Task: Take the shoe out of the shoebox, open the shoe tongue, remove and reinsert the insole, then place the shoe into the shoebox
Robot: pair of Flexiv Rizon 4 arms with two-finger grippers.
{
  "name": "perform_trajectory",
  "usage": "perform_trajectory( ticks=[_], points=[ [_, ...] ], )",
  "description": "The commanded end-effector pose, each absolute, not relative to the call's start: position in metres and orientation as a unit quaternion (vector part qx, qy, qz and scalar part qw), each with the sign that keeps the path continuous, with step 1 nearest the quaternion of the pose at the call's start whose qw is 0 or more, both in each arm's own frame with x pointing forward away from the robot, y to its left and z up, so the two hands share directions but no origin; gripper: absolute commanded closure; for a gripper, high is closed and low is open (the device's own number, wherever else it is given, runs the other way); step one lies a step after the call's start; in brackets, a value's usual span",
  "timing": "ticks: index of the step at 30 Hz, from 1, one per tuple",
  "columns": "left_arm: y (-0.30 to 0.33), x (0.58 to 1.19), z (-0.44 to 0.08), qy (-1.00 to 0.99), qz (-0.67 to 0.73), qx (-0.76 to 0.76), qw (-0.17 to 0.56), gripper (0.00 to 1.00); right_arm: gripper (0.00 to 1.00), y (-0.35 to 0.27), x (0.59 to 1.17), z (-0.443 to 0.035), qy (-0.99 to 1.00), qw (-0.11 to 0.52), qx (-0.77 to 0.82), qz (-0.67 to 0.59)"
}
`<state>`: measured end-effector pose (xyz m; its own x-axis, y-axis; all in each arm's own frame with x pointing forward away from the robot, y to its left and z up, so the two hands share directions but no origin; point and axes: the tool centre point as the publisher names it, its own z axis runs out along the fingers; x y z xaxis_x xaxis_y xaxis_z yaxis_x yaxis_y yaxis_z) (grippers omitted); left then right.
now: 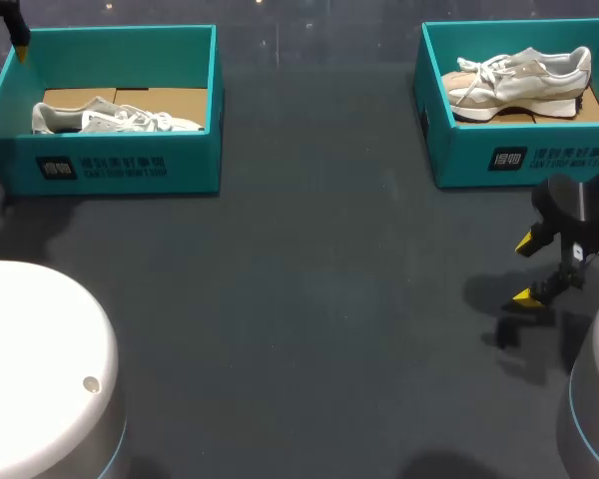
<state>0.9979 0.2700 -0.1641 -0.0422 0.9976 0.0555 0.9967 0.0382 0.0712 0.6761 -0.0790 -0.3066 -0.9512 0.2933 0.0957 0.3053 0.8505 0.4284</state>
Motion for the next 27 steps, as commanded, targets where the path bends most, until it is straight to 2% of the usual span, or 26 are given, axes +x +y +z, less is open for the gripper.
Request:
perform_trajectory(
  ticks=[1, 18, 27],
  points=[
    [0.271, 0.999, -0.164, 0.720, 0.045, 0.693, 0.004, 0.00, 0.00, -0.081, 0.681, -0.302, -0.962, 0.015, -0.165, -0.217],
    [0.271, 0.999, -0.164, 0.720, 0.045, 0.693, 0.004, 0.00, 0.00, -0.108, 0.783, -0.225, -0.933, -0.003, -0.317, -0.173],
    [0.271, 0.999, -0.164, 0.720, 0.045, 0.693, 0.004, 0.00, 0.00, -0.122, 0.815, -0.198, -0.917, -0.025, -0.373, -0.138]
  ],
)
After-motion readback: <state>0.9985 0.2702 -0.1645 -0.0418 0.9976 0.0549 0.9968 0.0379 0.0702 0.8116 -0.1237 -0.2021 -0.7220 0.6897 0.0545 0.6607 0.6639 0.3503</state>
